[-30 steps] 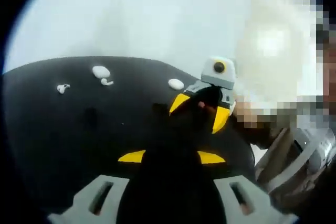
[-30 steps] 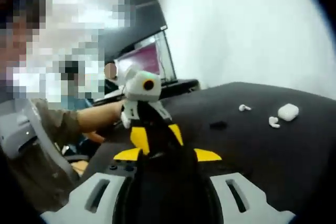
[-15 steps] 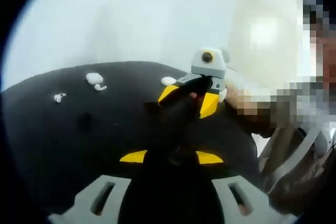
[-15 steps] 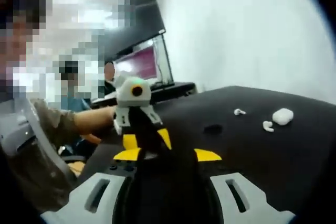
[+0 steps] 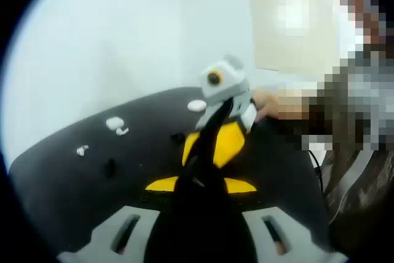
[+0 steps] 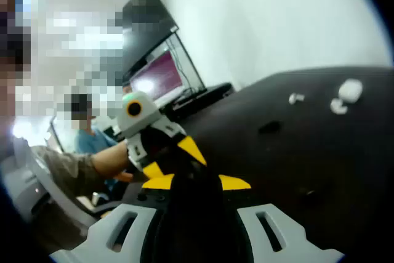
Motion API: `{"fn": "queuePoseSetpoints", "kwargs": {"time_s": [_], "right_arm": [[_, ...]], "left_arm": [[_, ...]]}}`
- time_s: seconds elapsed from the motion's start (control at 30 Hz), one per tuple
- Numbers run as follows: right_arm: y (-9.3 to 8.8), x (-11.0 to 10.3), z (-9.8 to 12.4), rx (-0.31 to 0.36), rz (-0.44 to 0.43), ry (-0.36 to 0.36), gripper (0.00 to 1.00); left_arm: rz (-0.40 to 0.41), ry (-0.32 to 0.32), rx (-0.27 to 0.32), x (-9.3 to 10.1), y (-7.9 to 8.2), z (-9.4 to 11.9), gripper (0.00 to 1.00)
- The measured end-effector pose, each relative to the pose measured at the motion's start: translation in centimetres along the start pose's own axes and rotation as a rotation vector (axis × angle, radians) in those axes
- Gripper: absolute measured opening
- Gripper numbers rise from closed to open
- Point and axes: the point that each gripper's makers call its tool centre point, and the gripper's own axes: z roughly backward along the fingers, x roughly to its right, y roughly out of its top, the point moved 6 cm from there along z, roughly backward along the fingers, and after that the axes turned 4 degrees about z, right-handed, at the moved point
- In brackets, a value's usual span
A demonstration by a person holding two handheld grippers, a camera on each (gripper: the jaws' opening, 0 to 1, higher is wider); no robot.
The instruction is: Pick up three earphones and place each one into its charging case using tactile feedback, ensure that each earphone is properly inserted and securely positioned inside the case.
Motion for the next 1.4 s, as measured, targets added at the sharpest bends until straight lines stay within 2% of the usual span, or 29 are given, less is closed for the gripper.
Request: {"fn": "queuePoseSetpoints", "kwargs": {"time_s": [0.03,0.07,0.13,0.2,0.23,0.33,0.37,0.4,0.6,0.63,0.73,0.87,0.97,1.03,1.1,1.17,1.23,1.27,1.4], "right_arm": [[0.3,-0.1,0.1,0.015,0.065,-0.003,0.25],[0.4,-0.5,0.2,0.028,0.115,0.023,0.20],[0.4,-1.0,0.2,0.030,0.149,0.025,0.19],[0.5,-1.4,0.3,0.031,0.223,0.049,0.18],[0.5,-1.6,0.4,0.028,0.256,0.058,0.18],[0.7,-2.3,0.6,-0.003,0.421,0.058,0.18],[0.7,-2.5,0.6,-0.012,0.467,0.057,0.18],[0.6,-2.7,0.7,-0.021,0.508,0.051,0.18],[0.8,-2.5,1.4,-0.057,0.665,-0.012,0.18],[0.8,-2.3,1.6,-0.063,0.681,-0.028,0.18],[0.9,-1.7,2.4,-0.059,0.654,-0.040,0.18],[1.1,-0.8,3.3,-0.045,0.607,-0.068,0.19],[2.0,-0.6,3.8,-0.004,0.721,-0.118,0.24],[2.1,-1.0,3.9,0.014,0.750,-0.093,0.24],[2.1,-1.3,3.7,0.032,0.758,-0.063,0.24],[1.9,-1.5,3.4,0.014,0.794,-0.051,0.23],[1.7,-1.4,3.1,-0.015,0.875,-0.060,0.20],[1.5,-1.3,3.0,-0.034,0.889,-0.062,0.19],[1.6,-1.4,3.1,-0.017,0.889,-0.047,0.18]], "left_arm": [[0.003,-0.002,0.001,0.0,0.0,0.0,0.21],[0.006,-0.002,0.001,-0.1,-0.1,0.0,0.21],[0.018,-0.012,-0.002,-0.1,-0.2,0.0,0.21],[0.016,-0.021,-0.006,0.1,-0.3,0.0,0.21],[0.012,-0.029,-0.019,0.2,-0.5,0.0,0.21],[-0.049,-0.022,-0.121,0.5,-1.9,-0.2,0.21],[-0.077,-0.017,-0.115,0.6,-2.1,-0.4,0.20],[-0.067,-0.040,-0.072,1.0,-1.6,-0.5,0.19],[-0.056,-0.062,-0.058,0.6,-0.7,-1.9,0.17],[-0.065,-0.060,-0.064,0.5,-0.6,-2.2,0.17],[-0.071,-0.070,-0.072,0.3,-0.2,-3.0,0.16],[-0.053,-0.090,-0.042,0.1,0.0,-4.1,0.15],[-0.020,-0.110,-0.009,-0.1,0.0,-4.6,0.15],[0.003,-0.124,0.018,-0.1,-0.2,-4.7,0.15],[-0.006,-0.124,0.015,0.1,-0.2,-4.6,0.15],[-0.027,-0.122,0.027,0.3,-0.3,-4.6,0.15],[-0.043,-0.122,0.029,0.3,-0.3,-4.6,0.15],[-0.046,-0.122,0.031,0.3,-0.3,-4.6,0.15],[-0.059,-0.131,0.033,0.4,-0.3,-4.7,0.15]]}}
